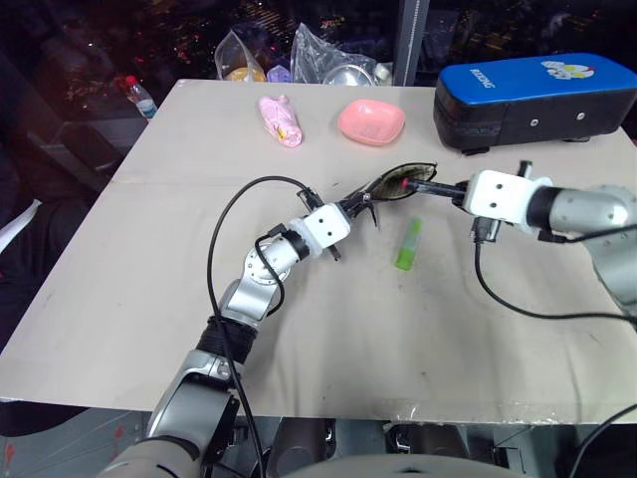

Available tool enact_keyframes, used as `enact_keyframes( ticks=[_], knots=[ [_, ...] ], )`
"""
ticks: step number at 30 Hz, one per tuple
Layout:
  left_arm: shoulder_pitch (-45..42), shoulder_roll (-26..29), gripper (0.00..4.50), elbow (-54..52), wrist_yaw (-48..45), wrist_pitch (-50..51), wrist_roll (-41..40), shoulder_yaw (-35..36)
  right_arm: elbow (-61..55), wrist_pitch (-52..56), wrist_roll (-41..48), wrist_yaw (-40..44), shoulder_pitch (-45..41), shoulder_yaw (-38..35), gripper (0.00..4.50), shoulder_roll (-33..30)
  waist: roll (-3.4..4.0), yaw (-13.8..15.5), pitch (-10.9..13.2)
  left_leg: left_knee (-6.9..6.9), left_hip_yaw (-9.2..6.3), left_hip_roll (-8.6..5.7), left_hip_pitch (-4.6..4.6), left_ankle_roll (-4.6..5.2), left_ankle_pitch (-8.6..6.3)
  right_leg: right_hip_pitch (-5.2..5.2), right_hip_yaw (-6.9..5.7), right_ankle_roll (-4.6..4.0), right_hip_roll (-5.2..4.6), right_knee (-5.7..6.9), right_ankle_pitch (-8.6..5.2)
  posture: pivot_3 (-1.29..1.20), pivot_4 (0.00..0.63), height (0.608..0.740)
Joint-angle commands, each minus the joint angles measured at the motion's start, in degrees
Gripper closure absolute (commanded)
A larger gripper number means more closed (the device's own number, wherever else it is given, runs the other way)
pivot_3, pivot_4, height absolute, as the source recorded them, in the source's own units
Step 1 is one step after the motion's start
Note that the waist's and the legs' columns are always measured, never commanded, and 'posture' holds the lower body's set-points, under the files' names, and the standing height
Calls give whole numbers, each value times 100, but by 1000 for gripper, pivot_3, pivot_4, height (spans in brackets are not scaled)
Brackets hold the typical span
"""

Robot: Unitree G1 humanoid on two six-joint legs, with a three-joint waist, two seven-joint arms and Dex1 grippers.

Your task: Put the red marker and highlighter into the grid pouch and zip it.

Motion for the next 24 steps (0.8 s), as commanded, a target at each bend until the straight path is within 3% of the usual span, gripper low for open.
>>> enact_keyframes(
  ticks=[1, 7, 19, 21, 22, 23, 24],
  knots=[
    [-113, 50, 4500, -305, -100, -116, -51, -16, 446, -785, -364, 122, -314, 105, 4199, 117, 0, 23, 0, -1, 2, 0, -1, 0, 0, 0, -1, 0, 0, 0, 0, 0, 150, 688],
    [-140, 137, 4500, -380, -330, -238, -70, -54, 1328, -1976, -908, 252, -904, 463, 4199, 456, 2, 36, 4, 2, 36, 2, -1, -1, 1, -1, -1, 0, -3, 0, 0, 0, 150, 688],
    [-184, 47, 4500, -403, -367, -342, -103, -31, 3316, -3762, -1664, -280, -1805, 918, 4199, 1794, 4, 35, 5, 5, 44, 3, 0, -3, 1, -4, 1, 0, -5, 6, 0, 0, 150, 688],
    [-150, 11, 4500, -413, -296, -258, -90, 2, 3580, -3924, -1732, -397, -1921, 868, 3150, 1893, 4, 32, 5, 6, 45, 4, 0, -3, 2, -5, 1, 0, -5, 10, 0, 0, 150, 688],
    [-134, 4, 4500, -409, -258, -219, -70, 22, 3647, -3966, -1690, -388, -1942, 807, 3037, 1894, 5, 34, 5, 6, 45, 4, 0, -3, 2, -5, 1, 0, -4, 12, 0, 0, 150, 688],
    [-121, -2, 4500, -403, -222, -189, -50, 37, 3686, -4019, -1606, -375, -1948, 729, 2332, 1893, 5, 42, 6, 6, 46, 4, -1, -3, 2, -8, 1, 0, -4, 12, 1, 0, 150, 688],
    [-102, 7, 4500, -368, -190, -179, -21, 46, 3664, -4000, -1453, -361, -1950, 595, 2072, 1885, 5, 42, 5, 6, 46, 4, -1, -3, 2, -7, 1, 0, -5, 12, 1, 0, 150, 688]
  ],
)
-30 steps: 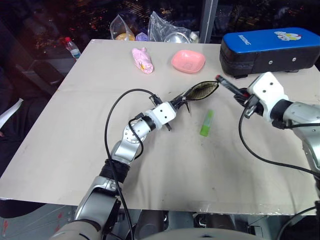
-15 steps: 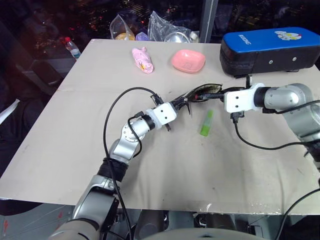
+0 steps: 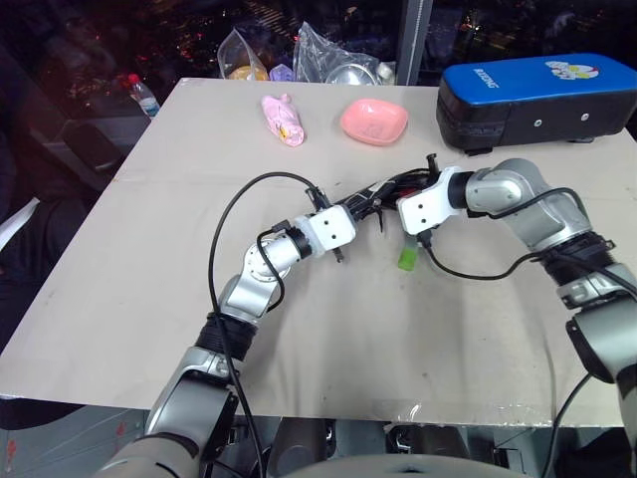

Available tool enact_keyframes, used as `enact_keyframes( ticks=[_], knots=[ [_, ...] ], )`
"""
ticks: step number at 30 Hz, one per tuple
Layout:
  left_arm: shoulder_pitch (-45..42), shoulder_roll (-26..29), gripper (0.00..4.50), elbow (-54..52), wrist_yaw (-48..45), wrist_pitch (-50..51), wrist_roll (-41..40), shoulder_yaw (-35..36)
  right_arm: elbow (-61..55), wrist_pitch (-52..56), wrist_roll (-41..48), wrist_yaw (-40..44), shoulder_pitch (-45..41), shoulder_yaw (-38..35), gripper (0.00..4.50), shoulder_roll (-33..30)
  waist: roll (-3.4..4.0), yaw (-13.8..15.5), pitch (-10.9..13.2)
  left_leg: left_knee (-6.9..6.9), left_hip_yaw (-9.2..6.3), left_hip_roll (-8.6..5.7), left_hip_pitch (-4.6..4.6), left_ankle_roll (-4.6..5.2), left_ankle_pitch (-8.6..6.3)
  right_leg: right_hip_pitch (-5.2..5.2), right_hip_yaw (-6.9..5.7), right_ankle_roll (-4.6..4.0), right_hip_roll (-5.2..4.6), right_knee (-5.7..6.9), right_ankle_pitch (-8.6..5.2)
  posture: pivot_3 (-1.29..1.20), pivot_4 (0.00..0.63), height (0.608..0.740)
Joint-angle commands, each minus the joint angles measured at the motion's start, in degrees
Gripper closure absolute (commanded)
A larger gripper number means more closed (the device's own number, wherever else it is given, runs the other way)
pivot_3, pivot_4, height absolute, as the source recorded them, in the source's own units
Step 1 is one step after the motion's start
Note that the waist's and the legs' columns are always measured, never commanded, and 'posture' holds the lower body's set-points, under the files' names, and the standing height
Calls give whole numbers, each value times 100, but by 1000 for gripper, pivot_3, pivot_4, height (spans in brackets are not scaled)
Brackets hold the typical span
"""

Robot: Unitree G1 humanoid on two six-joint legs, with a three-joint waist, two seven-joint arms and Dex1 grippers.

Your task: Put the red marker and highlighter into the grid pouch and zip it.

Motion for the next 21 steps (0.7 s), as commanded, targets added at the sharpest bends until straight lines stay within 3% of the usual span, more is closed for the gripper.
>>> enact_keyframes(
  ticks=[1, 3, 8, 13, 16, 21],
  knots=[
    [6, 17, 4500, -217, 183, 6, 6, 92, -229, 59, 511, 59, -158, -534, 1780, -134, 0, 2, 0, 0, 0, 0, 0, 0, 0, 0, 0, 0, 0, 0, 0, 0, 150, 688],
    [71, 49, 4500, -189, 226, 23, 18, 107, -849, 760, 1132, 459, 34, -927, 823, -254, 1, 2, 1, 0, 0, 0, 0, 0, 0, 0, 1, 0, 0, 0, 0, 0, 150, 688],
    [192, 111, 4500, -271, 283, 76, -33, 172, -3080, 3712, 2240, 687, 970, -1826, 823, -239, 0, 2, 0, -2, -7, 5, -2, 0, 0, 0, -1, -1, -1, 0, 1, 0, 150, 688],
    [268, 129, 4500, -341, 391, 250, -178, 349, -5203, 6248, 2725, -208, 2473, -2519, 823, 247, 0, 8, -2, 0, -19, 7, -2, 0, 0, 7, -7, -2, -2, 1, 1, 0, 150, 688],
    [283, 137, 4500, -353, 404, 322, -235, 429, -6075, 7526, 2872, -942, 3235, -2595, 823, 906, 0, -1, -2, 0, -35, 3, -2, 0, 0, 4, -4, -2, -2, 2, 1, 0, 150, 688],
    [254, 149, 4500, -336, 372, 368, -290, 437, -6166, 8405, 2570, -2410, 3769, -2388, 823, 2186, -2, -7, -4, 0, -47, -1, -1, 0, 0, 5, -5, -2, 3, 4, 1, 0, 150, 688]
  ],
)
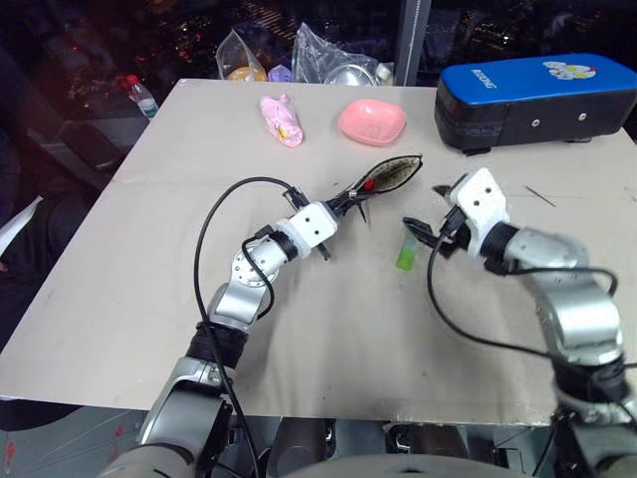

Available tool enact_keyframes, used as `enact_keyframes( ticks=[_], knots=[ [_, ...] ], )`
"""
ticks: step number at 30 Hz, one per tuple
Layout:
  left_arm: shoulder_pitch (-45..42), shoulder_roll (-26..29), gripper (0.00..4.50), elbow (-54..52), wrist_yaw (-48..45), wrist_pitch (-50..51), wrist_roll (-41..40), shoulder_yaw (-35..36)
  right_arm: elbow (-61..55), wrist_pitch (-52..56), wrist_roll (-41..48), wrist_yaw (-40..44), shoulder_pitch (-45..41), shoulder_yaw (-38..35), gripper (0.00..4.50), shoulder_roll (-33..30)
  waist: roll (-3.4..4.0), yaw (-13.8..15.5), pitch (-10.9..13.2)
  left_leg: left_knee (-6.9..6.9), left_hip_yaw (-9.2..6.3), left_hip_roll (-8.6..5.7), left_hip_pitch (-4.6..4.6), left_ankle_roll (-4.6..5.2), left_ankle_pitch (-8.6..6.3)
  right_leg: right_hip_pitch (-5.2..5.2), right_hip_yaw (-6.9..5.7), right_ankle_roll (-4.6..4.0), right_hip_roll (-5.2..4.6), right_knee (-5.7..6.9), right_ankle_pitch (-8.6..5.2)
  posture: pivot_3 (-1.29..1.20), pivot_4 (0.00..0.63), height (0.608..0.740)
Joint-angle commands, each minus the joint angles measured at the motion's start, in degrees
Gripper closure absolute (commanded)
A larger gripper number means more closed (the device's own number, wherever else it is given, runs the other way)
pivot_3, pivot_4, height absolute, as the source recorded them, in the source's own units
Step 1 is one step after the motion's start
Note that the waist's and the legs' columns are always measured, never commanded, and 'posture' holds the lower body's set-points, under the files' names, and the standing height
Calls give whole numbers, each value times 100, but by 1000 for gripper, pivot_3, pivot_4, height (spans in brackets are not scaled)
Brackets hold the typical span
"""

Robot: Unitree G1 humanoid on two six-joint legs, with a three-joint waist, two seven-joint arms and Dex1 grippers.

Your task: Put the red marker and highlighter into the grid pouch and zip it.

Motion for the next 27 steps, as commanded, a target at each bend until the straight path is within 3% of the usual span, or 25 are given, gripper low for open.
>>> enact_keyframes(
  ticks=[1, 9, 15, 20, 27],
  knots=[
    [-64, 18, 4500, -229, 23, -25, -117, 103, -122, 410, -160, -970, 192, 92, 823, 713, -1, 5, -1, 0, 0, 0, 0, 0, 0, 0, 0, 0, 0, 0, 0, 0, 150, 688],
    [-83, 17, 4500, -223, 38, -2, -114, 82, 753, 223, -310, -1772, 517, 267, 823, 1216, -1, 8, -1, 0, 1, -4, -4, 0, 0, 2, -1, 0, -1, -4, 0, 0, 150, 688],
    [-42, 6, 4500, -267, 73, 22, -85, 71, 1017, 629, -147, -1740, 576, 325, 823, 1167, -9, 6, -8, 0, -7, -3, -3, 0, 0, 3, -2, 1, 0, -4, -1, 0, 150, 688],
    [-30, 9, 4500, -273, 87, 28, -70, 66, 1014, 1286, 207, -1815, 464, -58, 823, 1499, -18, 7, -19, 0, -13, -3, -2, 0, 0, 6, -4, 0, 1, -4, -1, 0, 150, 688],
    [-27, -8, 4500, -273, 102, 45, -51, 41, 1037, 1866, 518, -1825, 361, -132, 3796, 1550, -23, 7, -27, 0, -17, -3, -1, 1, 0, 9, -6, 0, 0, -5, -1, 0, 150, 688]
  ],
)
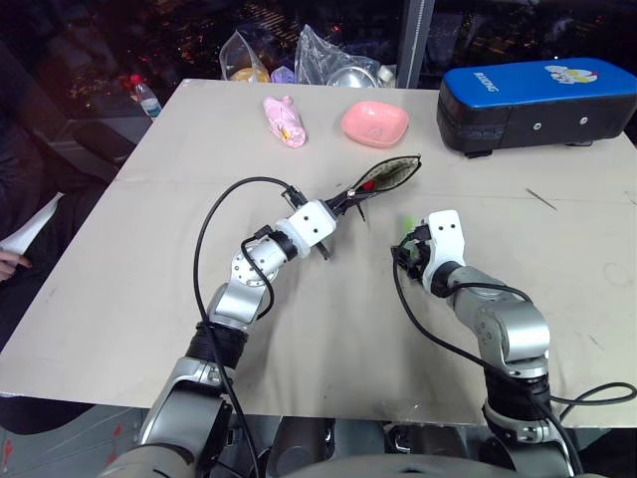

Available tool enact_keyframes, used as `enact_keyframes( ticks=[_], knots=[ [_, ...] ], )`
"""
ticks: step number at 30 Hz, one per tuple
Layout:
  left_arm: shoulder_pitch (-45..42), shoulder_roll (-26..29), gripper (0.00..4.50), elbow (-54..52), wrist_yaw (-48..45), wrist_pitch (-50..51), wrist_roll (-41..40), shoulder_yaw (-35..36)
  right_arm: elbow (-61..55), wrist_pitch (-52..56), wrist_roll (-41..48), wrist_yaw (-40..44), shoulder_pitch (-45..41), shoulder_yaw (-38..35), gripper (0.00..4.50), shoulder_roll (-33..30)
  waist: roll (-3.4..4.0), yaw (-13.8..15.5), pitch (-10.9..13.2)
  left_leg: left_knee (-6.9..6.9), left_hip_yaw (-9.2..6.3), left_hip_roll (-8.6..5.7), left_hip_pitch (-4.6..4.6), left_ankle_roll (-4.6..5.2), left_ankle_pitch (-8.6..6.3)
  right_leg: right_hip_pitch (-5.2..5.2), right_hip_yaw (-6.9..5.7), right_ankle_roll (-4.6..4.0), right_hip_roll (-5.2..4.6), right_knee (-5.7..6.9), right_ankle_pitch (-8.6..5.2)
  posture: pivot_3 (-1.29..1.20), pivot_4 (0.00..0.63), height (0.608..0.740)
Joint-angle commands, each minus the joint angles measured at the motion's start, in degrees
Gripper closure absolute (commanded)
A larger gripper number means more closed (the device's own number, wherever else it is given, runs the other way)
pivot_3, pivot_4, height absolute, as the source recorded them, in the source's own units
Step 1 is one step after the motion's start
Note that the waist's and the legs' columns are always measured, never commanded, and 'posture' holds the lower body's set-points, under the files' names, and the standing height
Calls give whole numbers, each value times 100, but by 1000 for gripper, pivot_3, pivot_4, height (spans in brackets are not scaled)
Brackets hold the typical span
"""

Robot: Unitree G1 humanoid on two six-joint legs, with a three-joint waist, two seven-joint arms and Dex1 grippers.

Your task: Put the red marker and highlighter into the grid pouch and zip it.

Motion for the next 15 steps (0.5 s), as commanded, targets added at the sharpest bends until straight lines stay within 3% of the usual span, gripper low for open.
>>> enact_keyframes(
  ticks=[1, 8, 15],
  knots=[
    [-29, -12, 4500, -271, 79, -24, -12, 41, 250, 484, 96, -49, 186, 6, 3803, -80, -1, -1, -1, 0, 0, 0, 0, 0, 0, 0, 0, 0, 0, 0, 0, 0, 150, 688],
    [-40, -6, 4500, -267, 79, -20, -4, 38, 237, 224, 102, -89, 23, -88, 3804, -351, -1, 1, -2, -1, -3, 0, 0, 0, 0, 0, 0, 0, 0, 0, 0, 0, 150, 688],
    [-61, -15, 4500, -280, 65, -22, -16, 27, 650, -795, 175, 497, -991, -623, 3804, -1995, 4, 18, 5, 3, -5, -10, -12, 5, -1, -2, -1, 0, -14, -4, 0, 0, 150, 688]
  ],
)
